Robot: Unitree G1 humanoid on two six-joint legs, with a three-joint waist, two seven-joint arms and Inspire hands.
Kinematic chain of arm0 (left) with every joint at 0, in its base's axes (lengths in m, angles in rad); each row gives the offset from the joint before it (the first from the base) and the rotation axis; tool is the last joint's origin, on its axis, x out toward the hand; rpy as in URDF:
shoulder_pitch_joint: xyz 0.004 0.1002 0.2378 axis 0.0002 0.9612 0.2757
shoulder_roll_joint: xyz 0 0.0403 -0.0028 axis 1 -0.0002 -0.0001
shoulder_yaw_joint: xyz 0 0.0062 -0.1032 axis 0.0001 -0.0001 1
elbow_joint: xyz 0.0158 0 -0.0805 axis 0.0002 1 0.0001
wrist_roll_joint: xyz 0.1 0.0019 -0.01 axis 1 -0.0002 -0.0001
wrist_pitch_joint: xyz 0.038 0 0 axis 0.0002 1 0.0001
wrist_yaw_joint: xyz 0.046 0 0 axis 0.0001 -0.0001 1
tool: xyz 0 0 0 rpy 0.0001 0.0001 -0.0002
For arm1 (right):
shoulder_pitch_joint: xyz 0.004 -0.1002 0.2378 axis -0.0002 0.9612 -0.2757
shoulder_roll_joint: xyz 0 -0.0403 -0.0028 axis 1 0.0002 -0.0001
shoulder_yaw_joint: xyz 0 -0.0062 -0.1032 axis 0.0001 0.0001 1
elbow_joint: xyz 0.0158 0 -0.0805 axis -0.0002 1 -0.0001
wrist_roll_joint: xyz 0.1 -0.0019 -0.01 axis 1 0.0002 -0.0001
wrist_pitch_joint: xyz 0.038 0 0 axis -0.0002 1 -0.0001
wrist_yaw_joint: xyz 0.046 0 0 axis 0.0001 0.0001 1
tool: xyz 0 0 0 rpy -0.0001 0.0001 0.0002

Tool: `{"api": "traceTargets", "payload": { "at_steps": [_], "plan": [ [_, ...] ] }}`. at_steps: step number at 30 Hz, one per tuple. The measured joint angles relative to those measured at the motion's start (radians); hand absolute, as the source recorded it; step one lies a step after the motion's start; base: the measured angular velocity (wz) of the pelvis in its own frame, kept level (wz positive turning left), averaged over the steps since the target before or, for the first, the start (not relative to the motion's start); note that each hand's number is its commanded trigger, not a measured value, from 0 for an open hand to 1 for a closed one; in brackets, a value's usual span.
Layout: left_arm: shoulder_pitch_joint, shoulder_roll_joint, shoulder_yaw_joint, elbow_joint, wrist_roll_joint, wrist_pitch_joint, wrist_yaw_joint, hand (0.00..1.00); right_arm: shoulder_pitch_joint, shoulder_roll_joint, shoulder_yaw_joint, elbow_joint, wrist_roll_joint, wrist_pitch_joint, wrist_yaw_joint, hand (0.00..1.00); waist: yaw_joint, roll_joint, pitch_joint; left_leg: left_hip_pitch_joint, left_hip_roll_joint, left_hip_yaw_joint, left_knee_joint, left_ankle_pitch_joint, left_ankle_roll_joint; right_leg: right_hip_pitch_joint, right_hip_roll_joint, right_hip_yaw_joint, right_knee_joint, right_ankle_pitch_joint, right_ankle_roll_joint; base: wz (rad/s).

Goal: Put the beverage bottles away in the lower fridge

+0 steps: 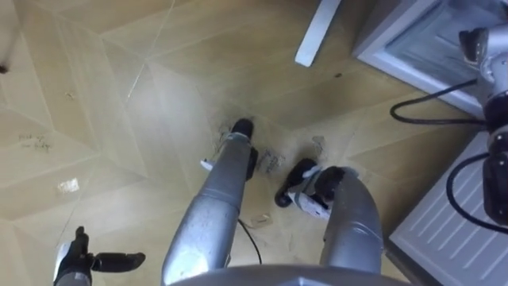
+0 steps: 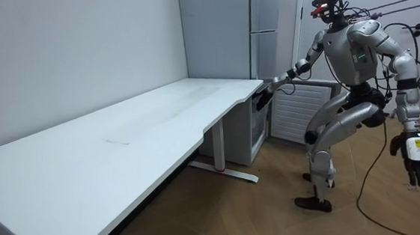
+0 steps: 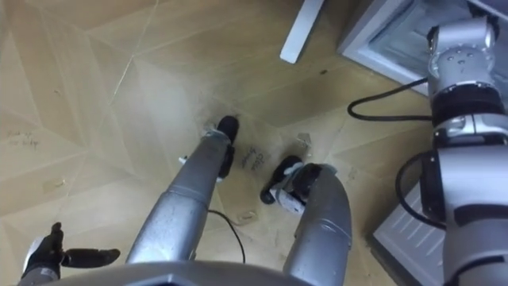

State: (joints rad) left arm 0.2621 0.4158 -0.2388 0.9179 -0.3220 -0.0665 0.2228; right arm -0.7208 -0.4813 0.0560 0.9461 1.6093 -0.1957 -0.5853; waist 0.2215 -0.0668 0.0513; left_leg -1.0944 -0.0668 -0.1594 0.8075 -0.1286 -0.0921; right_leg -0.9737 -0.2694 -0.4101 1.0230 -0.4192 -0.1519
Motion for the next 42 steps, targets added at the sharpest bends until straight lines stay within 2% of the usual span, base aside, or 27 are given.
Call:
{"api": "traceTargets", "payload": {
  "at_steps": [7, 10, 13, 16, 17, 18, 19, 22, 26, 27, 29, 34, 36, 40, 42],
  "plan": [
    [-0.009, 0.018, -0.002, -0.015, 0.000, -0.006, -0.045, 0.00, 0.092, 0.000, 0.023, 0.078, 0.001, 0.006, 0.185, 0.00, 0.015, 0.000, 0.0063, 0.063, 0.006, 0.003, 0.006, -0.017, 0.013, 0.081, 0.013, -0.002, -0.025, -0.015, 0.029, 0.01],
    [-0.009, 0.032, -0.002, -0.014, -0.001, -0.005, -0.060, 0.00, 0.187, 0.000, 0.039, 0.148, 0.002, 0.033, 0.326, 0.00, 0.013, 0.000, 0.0067, 0.111, 0.013, -0.008, 0.009, -0.040, 0.012, 0.148, 0.039, -0.006, -0.065, -0.016, 0.050, -0.04],
    [-0.010, 0.025, -0.005, -0.011, 0.001, 0.004, -0.062, 0.00, 0.278, 0.007, 0.037, 0.205, 0.001, 0.057, 0.438, 0.00, 0.005, 0.004, 0.0070, 0.159, 0.027, -0.014, 0.009, -0.065, 0.017, 0.214, 0.067, -0.010, -0.115, -0.003, 0.072, -0.12],
    [-0.041, 0.017, 0.015, 0.029, 0.009, 0.003, -0.065, 0.00, 0.371, 0.027, 0.019, 0.268, -0.016, 0.075, 0.516, 0.00, 0.002, 0.009, 0.0061, 0.207, 0.042, -0.013, 0.007, -0.083, 0.026, 0.281, 0.092, -0.016, -0.161, 0.007, 0.077, -0.10],
    [-0.051, 0.006, 0.027, 0.052, 0.012, 0.002, -0.065, 0.00, 0.416, 0.048, 0.015, 0.312, -0.039, 0.077, 0.550, 0.00, 0.000, 0.014, 0.0058, 0.238, 0.050, -0.012, 0.006, -0.097, 0.030, 0.318, 0.109, -0.012, -0.187, 0.011, 0.083, -0.22],
    [-0.053, -0.008, 0.033, 0.064, 0.012, 0.002, -0.064, 0.00, 0.452, 0.070, 0.018, 0.349, -0.072, 0.083, 0.584, 0.00, -0.006, 0.019, 0.0018, 0.273, 0.054, -0.010, -0.005, -0.106, 0.033, 0.355, 0.120, -0.007, -0.215, 0.017, 0.091, -0.17],
    [-0.053, -0.015, 0.033, 0.065, 0.012, 0.002, -0.064, 0.00, 0.481, 0.082, 0.021, 0.365, -0.090, 0.087, 0.599, 0.00, -0.018, 0.022, -0.0008, 0.290, 0.054, -0.006, -0.016, -0.108, 0.036, 0.373, 0.121, -0.006, -0.229, 0.019, 0.096, -0.09],
    [-0.071, -0.081, 0.036, 0.094, 0.045, 0.000, -0.066, 0.00, 0.614, 0.158, 0.041, 0.432, -0.190, 0.094, 0.657, 0.00, -0.047, 0.052, -0.0199, 0.398, 0.069, 0.015, -0.090, -0.110, 0.048, 0.483, 0.151, 0.011, -0.346, 0.057, 0.116, -0.16],
    [-0.072, -0.140, 0.082, 0.096, 0.110, -0.002, -0.075, 0.00, 0.709, 0.221, 0.061, 0.463, -0.324, 0.120, 0.699, 0.00, -0.074, 0.072, -0.0302, 0.525, 0.081, 0.056, -0.182, -0.106, 0.056, 0.589, 0.167, 0.045, -0.446, 0.087, 0.129, -0.26],
    [-0.067, -0.142, 0.081, 0.099, 0.122, -0.008, -0.081, 0.00, 0.731, 0.237, 0.064, 0.461, -0.383, 0.129, 0.710, 0.00, -0.083, 0.073, -0.0305, 0.574, 0.082, 0.073, -0.216, -0.103, 0.058, 0.627, 0.167, 0.054, -0.472, 0.092, 0.132, -0.24],
    [-0.059, -0.145, 0.084, 0.106, 0.134, -0.008, -0.083, 0.00, 0.761, 0.247, 0.070, 0.461, -0.475, 0.135, 0.736, 0.00, -0.103, 0.073, -0.0307, 0.652, 0.084, 0.098, -0.261, -0.103, 0.059, 0.688, 0.167, 0.072, -0.508, 0.095, 0.138, -0.23],
    [-0.042, -0.158, 0.125, 0.121, 0.212, -0.008, -0.081, 0.00, 0.814, 0.251, 0.123, 0.420, -0.699, 0.147, 0.754, 0.00, -0.140, 0.063, -0.0401, 0.829, 0.088, 0.134, -0.374, -0.100, 0.059, 0.846, 0.183, 0.101, -0.628, 0.114, 0.150, -0.15],
    [-0.031, -0.170, 0.126, 0.123, 0.235, -0.008, -0.080, 0.00, 0.836, 0.253, 0.128, 0.394, -0.751, 0.148, 0.766, 0.00, -0.144, 0.057, -0.0449, 0.880, 0.087, 0.144, -0.396, -0.100, 0.059, 0.894, 0.187, 0.108, -0.665, 0.118, 0.154, -0.12],
    [-0.003, -0.212, 0.160, 0.126, 0.293, -0.005, -0.080, 0.00, 0.863, 0.279, 0.124, 0.373, -0.814, 0.151, 0.771, 0.00, -0.148, 0.051, -0.0442, 0.957, 0.092, 0.175, -0.418, -0.101, 0.059, 0.999, 0.199, 0.109, -0.761, 0.142, 0.160, -0.09],
    [0.010, -0.215, 0.160, 0.127, 0.309, -0.003, -0.080, 0.00, 0.864, 0.292, 0.119, 0.372, -0.823, 0.153, 0.773, 0.00, -0.159, 0.047, -0.0466, 0.974, 0.092, 0.187, -0.423, -0.102, 0.059, 1.019, 0.199, 0.110, -0.777, 0.144, 0.161, 0.00]
  ]
}}
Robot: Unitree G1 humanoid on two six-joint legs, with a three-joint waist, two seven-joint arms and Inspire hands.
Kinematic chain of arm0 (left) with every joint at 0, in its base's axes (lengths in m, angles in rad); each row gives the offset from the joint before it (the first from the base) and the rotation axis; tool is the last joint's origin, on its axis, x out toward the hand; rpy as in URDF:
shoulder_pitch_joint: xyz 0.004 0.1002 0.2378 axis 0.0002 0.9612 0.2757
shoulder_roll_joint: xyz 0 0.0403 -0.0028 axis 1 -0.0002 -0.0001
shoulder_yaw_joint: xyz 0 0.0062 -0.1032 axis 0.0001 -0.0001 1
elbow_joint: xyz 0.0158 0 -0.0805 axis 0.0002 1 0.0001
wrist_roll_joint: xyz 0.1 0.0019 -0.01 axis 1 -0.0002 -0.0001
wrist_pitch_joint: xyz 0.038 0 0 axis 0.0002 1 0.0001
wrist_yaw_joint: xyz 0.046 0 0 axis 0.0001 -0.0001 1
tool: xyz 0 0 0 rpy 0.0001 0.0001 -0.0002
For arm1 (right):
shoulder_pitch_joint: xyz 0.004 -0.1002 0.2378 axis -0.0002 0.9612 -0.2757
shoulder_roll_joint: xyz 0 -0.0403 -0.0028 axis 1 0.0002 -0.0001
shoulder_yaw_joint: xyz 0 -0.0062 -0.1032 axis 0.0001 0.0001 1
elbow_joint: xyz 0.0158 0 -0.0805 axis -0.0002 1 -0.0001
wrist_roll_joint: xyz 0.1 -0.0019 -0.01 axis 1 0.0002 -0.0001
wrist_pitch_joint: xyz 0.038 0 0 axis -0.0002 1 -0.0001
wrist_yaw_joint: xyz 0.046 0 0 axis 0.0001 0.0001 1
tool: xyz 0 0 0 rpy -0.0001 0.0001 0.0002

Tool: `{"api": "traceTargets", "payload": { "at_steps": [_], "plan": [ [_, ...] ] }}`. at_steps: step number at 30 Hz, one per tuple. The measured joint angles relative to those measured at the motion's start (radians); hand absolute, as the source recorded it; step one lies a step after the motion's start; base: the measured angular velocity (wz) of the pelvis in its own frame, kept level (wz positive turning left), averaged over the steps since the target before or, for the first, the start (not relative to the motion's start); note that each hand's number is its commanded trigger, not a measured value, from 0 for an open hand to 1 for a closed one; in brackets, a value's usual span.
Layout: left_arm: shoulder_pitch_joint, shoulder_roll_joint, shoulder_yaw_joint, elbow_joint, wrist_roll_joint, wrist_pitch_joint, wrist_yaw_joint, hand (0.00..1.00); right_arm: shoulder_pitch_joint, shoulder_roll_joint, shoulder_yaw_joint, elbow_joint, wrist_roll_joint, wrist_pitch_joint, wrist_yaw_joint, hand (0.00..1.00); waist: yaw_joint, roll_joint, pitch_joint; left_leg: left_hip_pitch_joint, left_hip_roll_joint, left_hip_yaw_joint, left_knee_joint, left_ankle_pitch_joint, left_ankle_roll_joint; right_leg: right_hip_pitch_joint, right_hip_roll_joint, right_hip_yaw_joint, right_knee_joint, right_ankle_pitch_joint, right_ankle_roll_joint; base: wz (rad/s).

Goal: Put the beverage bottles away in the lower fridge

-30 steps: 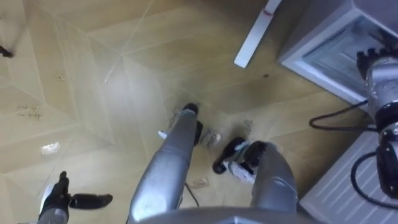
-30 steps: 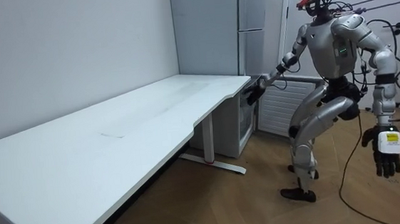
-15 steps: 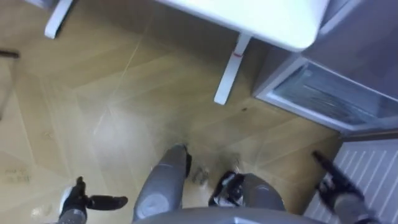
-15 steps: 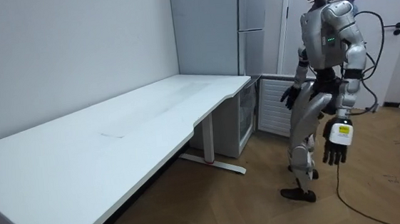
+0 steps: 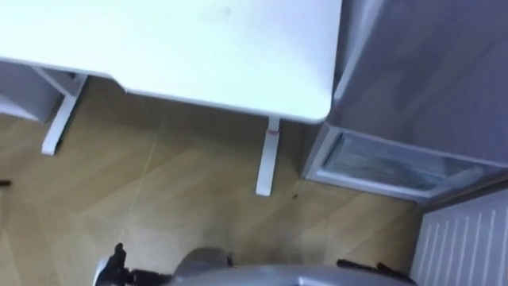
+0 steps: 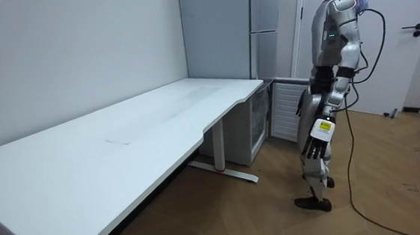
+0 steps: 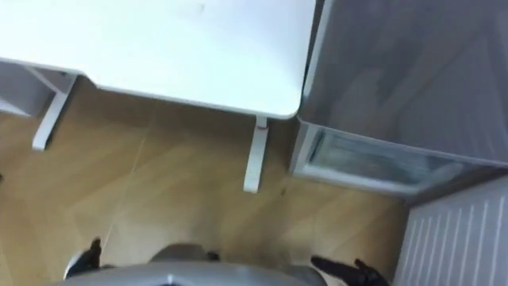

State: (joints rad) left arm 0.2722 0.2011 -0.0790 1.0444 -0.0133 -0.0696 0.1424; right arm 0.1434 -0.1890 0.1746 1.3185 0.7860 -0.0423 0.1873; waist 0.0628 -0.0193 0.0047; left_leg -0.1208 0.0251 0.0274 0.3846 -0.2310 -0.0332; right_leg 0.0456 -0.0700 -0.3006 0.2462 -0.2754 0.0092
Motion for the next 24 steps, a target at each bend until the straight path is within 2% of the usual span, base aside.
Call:
{"api": "traceTargets", "payload": {
  "at_steps": [5, 8, 11, 14, 20, 23, 24],
  "plan": [
    [0.008, -0.015, 0.037, 0.023, 0.087, 0.034, -0.005, 0.00, -0.001, 0.001, -0.032, 0.003, -0.100, 0.001, 0.013, 0.00, -0.007, 0.003, 0.0025, 0.048, -0.001, 0.002, -0.031, -0.004, 0.000, 0.040, 0.003, 0.019, -0.016, 0.005, 0.003, -0.06],
    [0.010, -0.023, 0.046, 0.028, 0.095, 0.055, -0.006, 0.00, -0.002, 0.002, -0.068, -0.001, -0.160, 0.000, 0.013, 0.00, -0.032, 0.004, 0.0052, 0.077, -0.001, 0.009, -0.055, -0.005, 0.000, 0.059, 0.006, 0.026, -0.026, 0.007, 0.004, -0.05],
    [-0.001, -0.031, 0.046, 0.029, 0.094, 0.060, -0.006, 0.00, -0.003, 0.002, -0.088, 0.002, -0.173, 0.000, 0.008, 0.00, -0.037, 0.006, 0.0030, 0.097, 0.002, 0.027, -0.070, -0.005, 0.000, 0.059, 0.006, 0.049, -0.027, 0.007, 0.004, -0.17],
    [-0.005, -0.033, 0.076, 0.034, 0.095, 0.060, -0.007, 0.00, -0.005, 0.003, -0.090, 0.001, -0.201, -0.001, 0.002, 0.00, -0.039, 0.004, 0.0034, 0.119, 0.002, 0.038, -0.088, -0.004, 0.001, 0.065, 0.007, 0.070, -0.032, 0.008, 0.006, -0.18],
    [-0.007, -0.033, 0.139, 0.034, 0.106, 0.072, -0.016, 0.00, -0.009, 0.004, -0.137, -0.013, -0.335, 0.001, -0.026, 0.00, -0.040, -0.015, 0.0047, 0.137, 0.000, 0.046, -0.098, -0.003, 0.003, 0.084, 0.009, 0.085, -0.059, 0.027, 0.012, -0.07],
    [-0.002, -0.033, 0.162, 0.034, 0.106, 0.073, -0.016, 0.00, -0.026, 0.000, -0.173, -0.010, -0.412, 0.006, -0.052, 0.00, -0.037, -0.022, 0.0038, 0.151, 0.001, 0.065, -0.110, -0.003, 0.004, 0.087, 0.009, 0.105, -0.060, 0.028, 0.013, -0.15],
    [0.000, -0.033, 0.176, 0.030, 0.106, 0.073, -0.017, 0.00, -0.023, -0.003, -0.189, -0.023, -0.435, 0.015, -0.064, 0.00, -0.038, -0.033, 0.0004, 0.157, 0.001, 0.070, -0.113, -0.003, 0.004, 0.089, 0.008, 0.108, -0.060, 0.029, 0.014, -0.15]
  ]
}}
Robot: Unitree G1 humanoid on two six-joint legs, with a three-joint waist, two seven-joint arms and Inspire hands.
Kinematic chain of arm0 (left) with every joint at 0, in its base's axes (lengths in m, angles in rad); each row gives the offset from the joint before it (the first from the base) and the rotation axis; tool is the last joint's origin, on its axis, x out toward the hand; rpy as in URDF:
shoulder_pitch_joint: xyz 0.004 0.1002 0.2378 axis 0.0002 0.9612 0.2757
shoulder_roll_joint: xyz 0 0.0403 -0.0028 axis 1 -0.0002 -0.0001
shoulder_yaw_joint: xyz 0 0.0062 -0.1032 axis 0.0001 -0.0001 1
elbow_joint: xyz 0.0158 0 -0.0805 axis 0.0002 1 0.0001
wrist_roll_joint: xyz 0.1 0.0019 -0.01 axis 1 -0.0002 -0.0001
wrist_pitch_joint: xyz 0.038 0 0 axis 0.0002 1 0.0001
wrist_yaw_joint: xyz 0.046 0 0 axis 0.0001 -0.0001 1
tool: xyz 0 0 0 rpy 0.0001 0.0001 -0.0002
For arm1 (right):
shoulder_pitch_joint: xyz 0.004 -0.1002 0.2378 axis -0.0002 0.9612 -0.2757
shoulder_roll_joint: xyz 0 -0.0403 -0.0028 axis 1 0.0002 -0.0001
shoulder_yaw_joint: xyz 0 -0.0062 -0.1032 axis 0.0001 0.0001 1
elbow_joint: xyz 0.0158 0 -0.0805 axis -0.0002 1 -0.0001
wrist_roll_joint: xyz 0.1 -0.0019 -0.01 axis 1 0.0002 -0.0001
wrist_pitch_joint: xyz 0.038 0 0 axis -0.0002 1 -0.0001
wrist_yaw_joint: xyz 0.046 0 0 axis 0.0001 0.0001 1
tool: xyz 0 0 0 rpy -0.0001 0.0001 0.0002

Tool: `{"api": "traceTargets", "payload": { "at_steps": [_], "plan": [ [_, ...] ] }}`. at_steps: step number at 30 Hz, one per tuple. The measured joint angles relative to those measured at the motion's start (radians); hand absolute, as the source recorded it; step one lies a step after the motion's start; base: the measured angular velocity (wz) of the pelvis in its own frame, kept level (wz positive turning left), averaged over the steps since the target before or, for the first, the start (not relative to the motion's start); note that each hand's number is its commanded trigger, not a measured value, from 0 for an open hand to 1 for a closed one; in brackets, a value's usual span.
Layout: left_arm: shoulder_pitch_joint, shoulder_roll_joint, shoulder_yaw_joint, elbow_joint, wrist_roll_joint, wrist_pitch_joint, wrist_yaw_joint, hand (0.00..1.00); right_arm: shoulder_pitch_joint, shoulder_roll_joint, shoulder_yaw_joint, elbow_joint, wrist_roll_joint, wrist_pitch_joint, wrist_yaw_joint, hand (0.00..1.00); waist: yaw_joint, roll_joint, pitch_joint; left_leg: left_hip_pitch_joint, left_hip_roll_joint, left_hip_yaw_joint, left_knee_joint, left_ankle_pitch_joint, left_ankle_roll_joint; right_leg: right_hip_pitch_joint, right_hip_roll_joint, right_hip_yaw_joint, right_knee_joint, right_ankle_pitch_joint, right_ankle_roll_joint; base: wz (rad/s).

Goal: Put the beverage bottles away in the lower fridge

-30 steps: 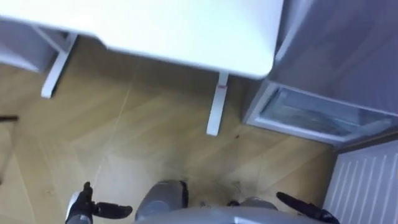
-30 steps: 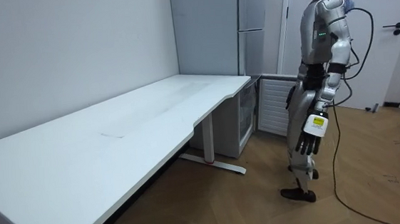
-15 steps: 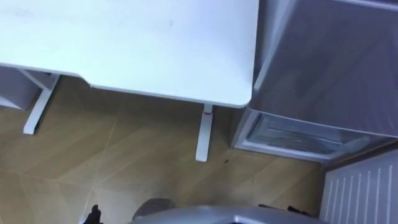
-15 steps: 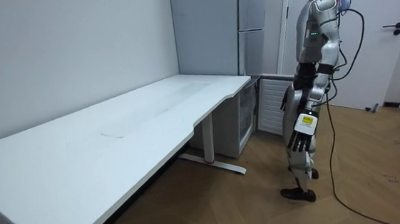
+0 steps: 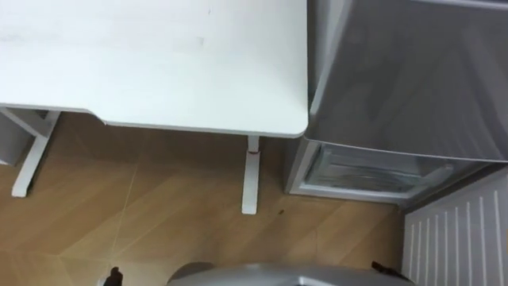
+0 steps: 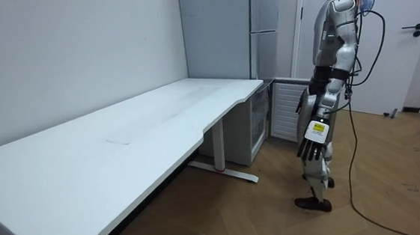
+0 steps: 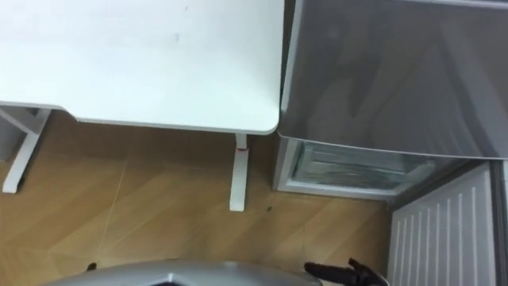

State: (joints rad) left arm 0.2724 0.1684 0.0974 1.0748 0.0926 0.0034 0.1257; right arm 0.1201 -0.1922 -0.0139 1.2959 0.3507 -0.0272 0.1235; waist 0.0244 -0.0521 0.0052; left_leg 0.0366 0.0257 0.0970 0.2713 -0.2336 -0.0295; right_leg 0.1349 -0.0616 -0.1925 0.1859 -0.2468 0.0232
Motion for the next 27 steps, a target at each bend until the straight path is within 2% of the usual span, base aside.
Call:
{"api": "traceTargets", "payload": {
  "at_steps": [3, 5, 6, 8, 10, 12, 13, 17, 19, 21, 24, 25, 27],
  "plan": [
    [0.003, 0.003, 0.038, -0.001, 0.001, -0.003, 0.000, 0.00, -0.001, -0.021, -0.072, -0.090, -0.064, 0.022, -0.025, 0.00, -0.007, -0.009, 0.0000, 0.020, 0.000, 0.011, -0.005, 0.000, 0.000, 0.008, 0.000, 0.018, 0.001, 0.001, 0.001, -0.16],
    [0.002, 0.004, 0.062, 0.006, 0.014, -0.009, 0.000, 0.00, -0.026, -0.043, -0.115, -0.120, -0.090, 0.001, -0.042, 0.00, -0.020, -0.009, 0.0017, 0.029, -0.001, 0.011, -0.007, 0.000, 0.000, 0.013, 0.000, 0.026, 0.001, 0.002, 0.001, -0.13],
    [-0.007, 0.008, 0.074, 0.006, 0.039, -0.011, -0.001, 0.00, -0.045, -0.059, -0.151, -0.131, -0.119, -0.003, -0.048, 0.00, -0.027, -0.019, 0.0000, 0.029, -0.001, 0.011, -0.008, 0.000, 0.000, 0.013, 0.000, 0.026, 0.001, 0.002, 0.002, 0.00],
    [-0.018, 0.010, 0.106, 0.005, 0.083, -0.021, -0.002, 0.00, -0.059, -0.087, -0.186, -0.167, -0.172, -0.008, -0.060, 0.00, -0.030, -0.020, 0.0039, 0.030, -0.001, 0.011, -0.017, 0.001, 0.002, 0.010, 0.001, 0.027, -0.001, 0.003, 0.002, 0.00],
    [-0.021, 0.015, 0.137, 0.006, 0.110, -0.027, -0.002, 0.00, -0.071, -0.107, -0.233, -0.179, -0.219, -0.033, -0.086, 0.00, -0.030, -0.034, 0.0044, 0.030, -0.001, 0.011, -0.019, 0.001, 0.002, 0.010, 0.002, 0.025, -0.002, 0.003, 0.002, 0.00],
    [-0.017, 0.019, 0.141, 0.006, 0.121, -0.027, -0.002, 0.00, -0.071, -0.117, -0.266, -0.184, -0.246, -0.036, -0.098, 0.00, -0.030, -0.040, 0.0022, 0.029, -0.001, 0.011, -0.019, 0.001, 0.002, 0.008, 0.001, 0.025, -0.004, 0.004, 0.002, 0.00],
    [-0.011, 0.019, 0.153, 0.006, 0.132, -0.027, -0.002, 0.00, -0.069, -0.120, -0.293, -0.198, -0.246, -0.036, -0.104, 0.00, -0.031, -0.049, -0.0007, 0.029, -0.001, 0.011, -0.019, 0.001, 0.002, 0.008, 0.001, 0.025, -0.002, 0.005, 0.002, -0.04],
    [-0.004, 0.021, 0.178, 0.006, 0.138, -0.027, -0.002, 0.00, -0.063, -0.132, -0.336, -0.266, -0.247, -0.039, -0.154, 0.00, -0.041, -0.052, -0.0042, 0.032, 0.000, 0.013, -0.021, 0.001, 0.002, 0.008, 0.001, 0.029, 0.000, 0.011, 0.000, -0.04],
    [-0.006, 0.021, 0.179, 0.006, 0.138, -0.027, -0.002, 0.00, -0.063, -0.136, -0.361, -0.294, -0.252, -0.044, -0.179, 0.00, -0.045, -0.051, -0.0041, 0.034, 0.000, 0.013, -0.022, 0.001, 0.002, 0.009, 0.001, 0.031, 0.000, 0.012, 0.000, -0.02],
    [-0.005, 0.021, 0.179, 0.006, 0.139, -0.028, -0.002, 0.00, -0.061, -0.143, -0.379, -0.316, -0.259, -0.050, -0.208, 0.00, -0.048, -0.052, 0.0001, 0.042, 0.001, 0.017, -0.028, 0.001, 0.002, 0.011, 0.002, 0.036, 0.002, 0.013, 0.001, -0.08],
    [-0.013, 0.022, 0.181, 0.006, 0.138, -0.029, -0.002, 0.00, -0.048, -0.155, -0.403, -0.369, -0.261, -0.050, -0.234, 0.00, -0.053, -0.045, 0.0006, 0.046, 0.002, 0.018, -0.039, 0.000, 0.004, 0.007, 0.006, 0.044, 0.001, 0.019, 0.001, -0.07],
    [-0.013, 0.023, 0.181, 0.005, 0.138, -0.031, -0.002, 0.00, -0.049, -0.160, -0.407, -0.379, -0.263, -0.050, -0.247, 0.00, -0.063, -0.048, -0.0016, 0.046, 0.003, 0.017, -0.039, -0.001, 0.006, 0.007, 0.006, 0.044, 0.000, 0.020, 0.001, -0.04],
    [-0.010, 0.023, 0.181, 0.005, 0.138, -0.032, -0.002, 0.00, -0.049, -0.160, -0.425, -0.398, -0.269, -0.051, -0.271, 0.00, -0.074, -0.042, 0.0003, 0.045, 0.003, 0.018, -0.038, -0.001, 0.006, 0.004, 0.007, 0.052, -0.001, 0.020, 0.001, -0.06]
  ]
}}
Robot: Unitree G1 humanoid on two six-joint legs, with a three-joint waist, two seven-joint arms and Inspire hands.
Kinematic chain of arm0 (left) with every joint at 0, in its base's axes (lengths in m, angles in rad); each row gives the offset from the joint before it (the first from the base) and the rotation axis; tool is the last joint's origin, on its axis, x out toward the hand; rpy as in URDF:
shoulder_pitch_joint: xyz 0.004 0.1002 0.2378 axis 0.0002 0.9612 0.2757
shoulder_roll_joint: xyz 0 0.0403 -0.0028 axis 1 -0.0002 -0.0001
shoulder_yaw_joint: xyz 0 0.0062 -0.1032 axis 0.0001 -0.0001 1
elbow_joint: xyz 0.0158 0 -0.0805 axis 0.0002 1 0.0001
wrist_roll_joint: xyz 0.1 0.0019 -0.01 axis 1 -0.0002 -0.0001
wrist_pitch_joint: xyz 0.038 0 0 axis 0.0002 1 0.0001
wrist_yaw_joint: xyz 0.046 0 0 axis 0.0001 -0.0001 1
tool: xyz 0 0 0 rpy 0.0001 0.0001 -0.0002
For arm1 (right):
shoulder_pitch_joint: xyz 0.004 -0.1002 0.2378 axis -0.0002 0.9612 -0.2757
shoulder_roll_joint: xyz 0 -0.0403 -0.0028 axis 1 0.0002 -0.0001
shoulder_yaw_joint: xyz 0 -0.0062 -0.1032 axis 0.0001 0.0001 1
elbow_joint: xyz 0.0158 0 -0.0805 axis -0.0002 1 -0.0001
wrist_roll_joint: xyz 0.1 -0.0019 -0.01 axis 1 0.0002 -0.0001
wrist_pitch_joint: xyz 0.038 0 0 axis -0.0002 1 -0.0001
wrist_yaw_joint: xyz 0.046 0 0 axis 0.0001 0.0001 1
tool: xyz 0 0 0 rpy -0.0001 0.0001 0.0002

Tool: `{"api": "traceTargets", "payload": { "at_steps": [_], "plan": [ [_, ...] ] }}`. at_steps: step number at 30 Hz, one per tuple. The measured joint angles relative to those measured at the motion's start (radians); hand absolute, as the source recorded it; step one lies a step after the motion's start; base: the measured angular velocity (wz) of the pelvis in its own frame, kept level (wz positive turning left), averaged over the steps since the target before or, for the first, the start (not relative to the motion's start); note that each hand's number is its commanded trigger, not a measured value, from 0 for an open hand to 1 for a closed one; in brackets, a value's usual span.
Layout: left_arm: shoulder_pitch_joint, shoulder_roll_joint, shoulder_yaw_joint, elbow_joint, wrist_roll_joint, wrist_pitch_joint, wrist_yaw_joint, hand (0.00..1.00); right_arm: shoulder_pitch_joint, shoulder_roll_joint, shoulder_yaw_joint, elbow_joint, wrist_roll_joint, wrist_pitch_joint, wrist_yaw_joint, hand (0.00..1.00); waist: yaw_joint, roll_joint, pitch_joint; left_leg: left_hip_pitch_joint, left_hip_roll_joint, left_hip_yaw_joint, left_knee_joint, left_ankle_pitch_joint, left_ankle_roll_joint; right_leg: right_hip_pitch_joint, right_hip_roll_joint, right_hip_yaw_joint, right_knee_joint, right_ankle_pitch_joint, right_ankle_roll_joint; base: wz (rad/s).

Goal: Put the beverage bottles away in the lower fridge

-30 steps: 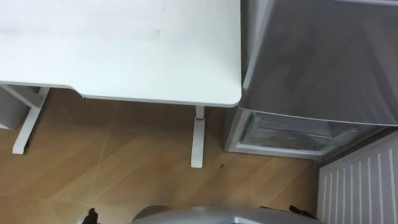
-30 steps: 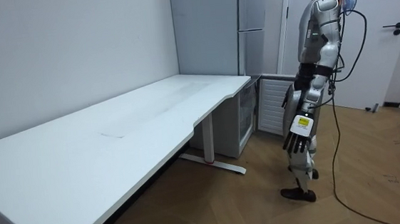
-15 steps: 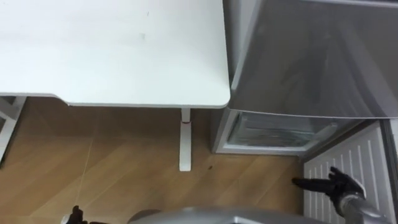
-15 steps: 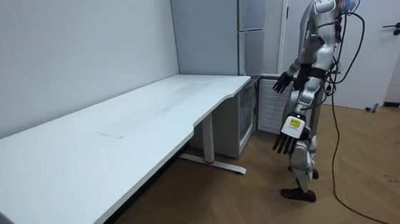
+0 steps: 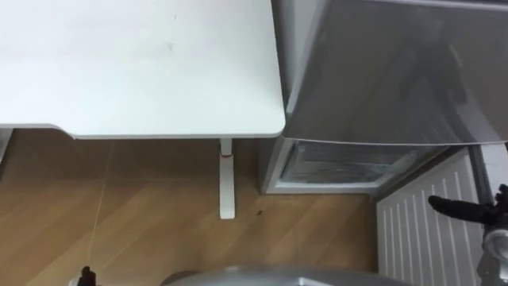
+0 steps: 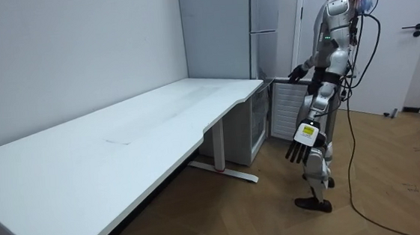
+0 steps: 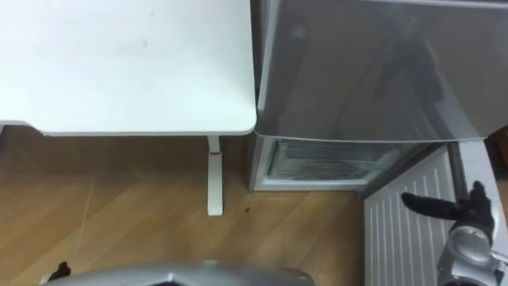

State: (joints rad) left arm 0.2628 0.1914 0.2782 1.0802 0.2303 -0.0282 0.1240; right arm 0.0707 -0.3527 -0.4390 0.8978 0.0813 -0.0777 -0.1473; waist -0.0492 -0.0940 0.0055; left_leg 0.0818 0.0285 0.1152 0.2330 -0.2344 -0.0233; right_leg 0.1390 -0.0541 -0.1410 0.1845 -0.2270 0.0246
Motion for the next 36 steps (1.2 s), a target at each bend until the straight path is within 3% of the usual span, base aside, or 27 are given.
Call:
{"api": "traceTargets", "payload": {
  "at_steps": [9, 17, 21, 25, 28, 36],
  "plan": [
    [0.013, 0.000, 0.000, -0.004, 0.034, 0.002, 0.000, 0.00, 0.000, -0.001, -0.064, -0.002, 0.006, -0.010, -0.104, 0.00, -0.018, 0.010, -0.0123, 0.008, 0.005, 0.020, -0.008, 0.000, 0.000, -0.008, 0.005, 0.025, 0.001, 0.005, -0.002, -0.09],
    [0.022, 0.000, 0.017, -0.010, 0.041, 0.007, 0.001, 0.00, 0.000, -0.002, -0.067, 0.031, 0.048, -0.004, -0.111, 0.00, -0.029, 0.000, -0.0109, 0.039, 0.003, 0.033, -0.029, 0.003, 0.001, 0.006, 0.005, 0.039, -0.001, 0.004, -0.001, -0.06],
    [0.051, 0.001, 0.027, -0.030, 0.041, 0.029, 0.001, 0.00, 0.001, -0.002, -0.089, 0.044, 0.080, 0.028, -0.111, 0.00, -0.035, -0.013, -0.0098, 0.032, 0.002, 0.036, -0.028, 0.003, 0.002, 0.002, 0.005, 0.048, -0.014, 0.004, 0.002, -0.03],
    [0.060, 0.002, 0.027, -0.040, 0.041, 0.053, 0.001, 0.00, 0.016, -0.002, -0.094, 0.060, 0.119, 0.036, -0.111, 0.00, -0.037, -0.009, -0.0076, 0.031, 0.001, 0.036, -0.028, 0.003, 0.002, 0.004, 0.005, 0.052, -0.013, 0.007, 0.003, 0.00],
    [0.059, 0.005, 0.029, -0.040, 0.041, 0.053, 0.001, 0.00, 0.020, -0.006, -0.094, 0.066, 0.155, 0.029, -0.112, 0.00, -0.038, -0.002, -0.0120, 0.031, 0.002, 0.036, -0.030, 0.003, 0.002, 0.005, 0.005, 0.049, -0.013, 0.008, 0.002, 0.00],
    [0.057, 0.018, 0.026, -0.040, 0.043, 0.054, 0.001, 0.00, 0.014, -0.044, -0.095, 0.111, 0.170, 0.028, -0.075, 0.00, -0.053, -0.001, -0.0131, 0.033, 0.001, 0.024, -0.030, 0.003, 0.003, 0.018, 0.005, 0.033, -0.014, 0.009, 0.001, 0.05]
  ]
}}
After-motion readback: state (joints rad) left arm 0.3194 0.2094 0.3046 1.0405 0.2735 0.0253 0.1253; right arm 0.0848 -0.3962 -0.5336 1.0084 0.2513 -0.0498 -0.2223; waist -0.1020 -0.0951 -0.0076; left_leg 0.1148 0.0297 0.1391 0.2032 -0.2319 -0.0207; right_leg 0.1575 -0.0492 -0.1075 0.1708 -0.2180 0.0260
